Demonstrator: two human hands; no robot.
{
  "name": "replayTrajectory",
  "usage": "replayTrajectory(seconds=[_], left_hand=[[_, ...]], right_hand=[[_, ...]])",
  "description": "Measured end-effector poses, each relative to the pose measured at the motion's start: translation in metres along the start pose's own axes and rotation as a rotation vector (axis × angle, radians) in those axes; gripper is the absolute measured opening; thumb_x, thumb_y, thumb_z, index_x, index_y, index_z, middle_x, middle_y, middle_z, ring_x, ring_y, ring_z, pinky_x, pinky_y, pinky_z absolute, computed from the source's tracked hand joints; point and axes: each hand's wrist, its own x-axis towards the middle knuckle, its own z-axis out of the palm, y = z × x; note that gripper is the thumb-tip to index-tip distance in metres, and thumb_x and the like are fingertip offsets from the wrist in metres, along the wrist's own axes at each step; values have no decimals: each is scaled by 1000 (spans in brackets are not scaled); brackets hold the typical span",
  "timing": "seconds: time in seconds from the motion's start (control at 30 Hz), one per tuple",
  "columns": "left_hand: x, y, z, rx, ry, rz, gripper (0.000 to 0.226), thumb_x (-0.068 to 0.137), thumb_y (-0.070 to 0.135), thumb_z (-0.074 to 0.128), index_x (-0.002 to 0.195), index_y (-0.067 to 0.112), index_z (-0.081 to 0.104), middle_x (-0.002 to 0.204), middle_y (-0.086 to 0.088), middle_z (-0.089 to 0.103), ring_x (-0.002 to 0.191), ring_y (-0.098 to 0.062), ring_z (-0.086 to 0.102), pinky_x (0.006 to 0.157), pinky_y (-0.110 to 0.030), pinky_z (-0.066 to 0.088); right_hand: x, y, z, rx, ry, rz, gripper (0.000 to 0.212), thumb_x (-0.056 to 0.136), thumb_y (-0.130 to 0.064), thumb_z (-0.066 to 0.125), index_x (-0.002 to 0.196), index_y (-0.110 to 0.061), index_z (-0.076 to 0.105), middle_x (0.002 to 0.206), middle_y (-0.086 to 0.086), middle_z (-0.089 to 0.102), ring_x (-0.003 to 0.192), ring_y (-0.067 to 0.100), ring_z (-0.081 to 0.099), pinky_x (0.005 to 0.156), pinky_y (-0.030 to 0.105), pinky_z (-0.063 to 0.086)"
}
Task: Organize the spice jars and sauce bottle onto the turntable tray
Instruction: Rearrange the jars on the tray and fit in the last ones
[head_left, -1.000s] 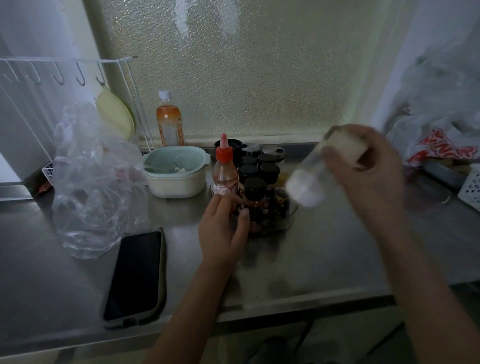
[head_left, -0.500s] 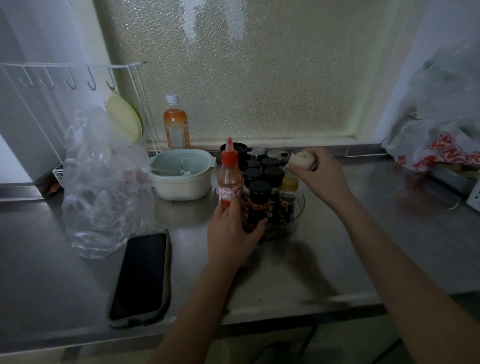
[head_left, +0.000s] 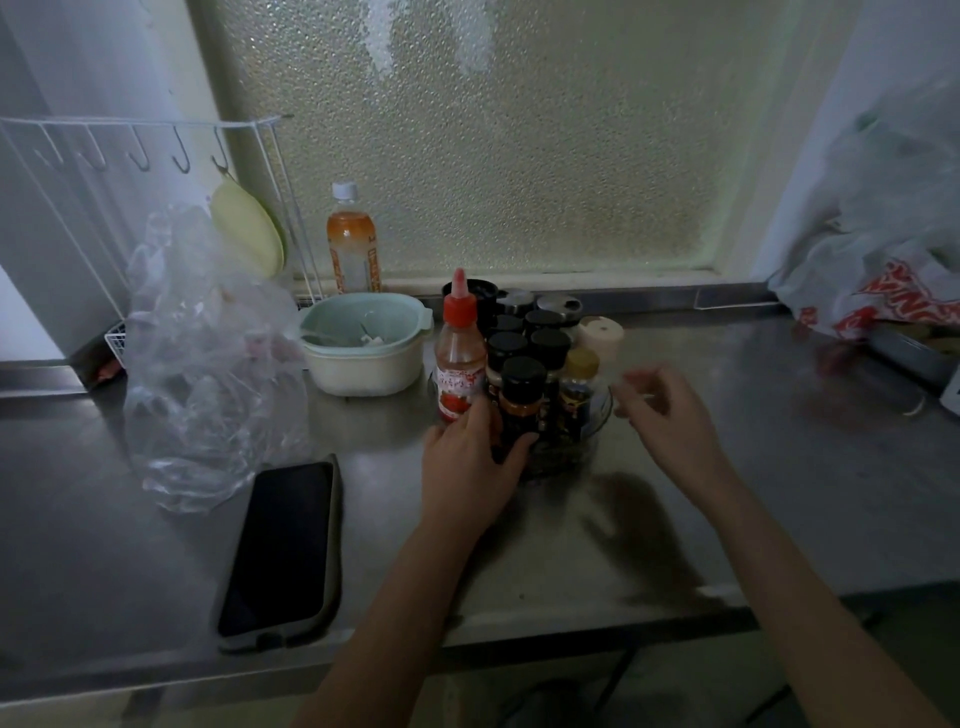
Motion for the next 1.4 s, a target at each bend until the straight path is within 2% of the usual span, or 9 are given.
replayTrajectory(seconds=[0.07,0.13,0.33,0.47,0.63,0.73,1.13,1.27,1.4], left_hand=[[0,0,1,-26,-26,-5,35,81,37,64,99,11,50,74,-4,67,71,-27,61,65,-33,34],[-1,1,1,-34,-46,-14,25,81,35,64,85,18,46,74,-4,67,70,-27,61,68,-34,34],[0,0,4,-13,-27,-90,25,85,35,58,79,25,36,75,-3,65,72,-26,60,67,-33,32],[-1,0,6,-25,-11,-100,27,83,33,61,77,25,36,72,-2,64,71,-28,60,66,-34,33],[2,4,6,-39,-37,-136,29,80,36,64,72,26,38,61,11,48,64,-23,58,64,-32,31],[2,9,11,-13,-40,-135,23,81,36,62,72,22,46,59,6,56,63,-24,58,62,-32,32],[4,10,15,-12,-25,-181,19,84,37,59,73,21,59,64,-2,65,70,-26,59,64,-32,31],[5,9,12,-36,-38,-179,22,85,36,58,71,19,60,65,-3,65,71,-26,58,66,-34,35],[5,7,3,-138,-3,-177,25,84,35,59,66,17,58,61,-4,61,67,-27,56,61,-36,42]], right_hand=[[-14,3,8,-58,-130,-37,17,83,-32,67,96,-24,59,93,-10,65,84,-5,59,72,8,43],[-19,2,16,-143,-141,-111,26,78,-27,72,99,-19,59,90,-10,63,80,-7,57,67,1,37],[-16,-10,27,-325,-52,-129,31,73,-37,75,94,-22,59,88,-5,67,89,21,64,78,40,52],[-19,-13,32,-411,35,-128,33,75,-45,71,93,-19,62,89,0,72,84,22,66,71,36,51],[-21,-16,38,-558,75,-48,30,82,-44,65,97,-19,57,92,1,69,85,25,64,59,27,36],[-21,-19,41,-639,97,-30,31,84,-44,62,102,-19,55,94,3,69,86,27,64,58,27,33],[-23,-10,42,-410,46,-33,40,86,-34,63,118,-16,49,102,10,68,93,30,63,65,26,36],[-39,-7,43,-195,24,-102,32,85,-29,65,108,-18,45,95,0,64,78,16,61,59,20,43],[-46,-4,41,-268,-23,-239,21,82,-30,68,94,-19,55,93,-3,58,79,10,55,68,20,45]])
